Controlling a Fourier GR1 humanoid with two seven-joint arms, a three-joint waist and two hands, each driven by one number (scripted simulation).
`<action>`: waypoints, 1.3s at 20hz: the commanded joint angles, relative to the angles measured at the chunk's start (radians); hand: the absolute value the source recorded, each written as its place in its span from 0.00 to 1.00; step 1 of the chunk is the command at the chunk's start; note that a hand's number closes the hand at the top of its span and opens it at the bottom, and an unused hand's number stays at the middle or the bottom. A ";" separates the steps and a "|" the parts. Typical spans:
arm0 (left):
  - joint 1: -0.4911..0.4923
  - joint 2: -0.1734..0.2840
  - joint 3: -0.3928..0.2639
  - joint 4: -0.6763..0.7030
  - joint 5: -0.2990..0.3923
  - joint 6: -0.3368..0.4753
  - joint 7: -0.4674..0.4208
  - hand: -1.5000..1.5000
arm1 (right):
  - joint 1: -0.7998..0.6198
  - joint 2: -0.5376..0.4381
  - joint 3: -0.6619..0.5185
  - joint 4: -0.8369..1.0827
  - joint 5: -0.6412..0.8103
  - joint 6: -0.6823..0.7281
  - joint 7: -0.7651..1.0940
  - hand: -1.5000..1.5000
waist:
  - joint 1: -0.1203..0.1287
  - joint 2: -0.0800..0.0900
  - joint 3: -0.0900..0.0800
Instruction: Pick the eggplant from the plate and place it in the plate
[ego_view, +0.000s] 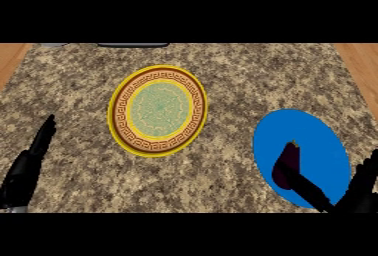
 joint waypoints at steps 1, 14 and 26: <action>-0.012 0.006 0.003 -0.003 -0.008 -0.002 0.011 0.50 | 0.045 -0.059 -0.001 -0.092 0.121 0.175 0.269 0.00 | -0.001 0.001 -0.001; -0.013 0.011 0.036 -0.005 -0.007 -0.036 0.017 0.50 | -0.208 -0.133 -0.078 -0.137 0.075 0.672 0.786 0.00 | 0.008 -0.002 0.006; 0.029 -0.026 0.053 -0.001 -0.033 -0.048 -0.022 0.50 | -0.306 -0.196 -0.125 0.113 -0.117 0.807 0.705 0.00 | 0.009 -0.001 0.007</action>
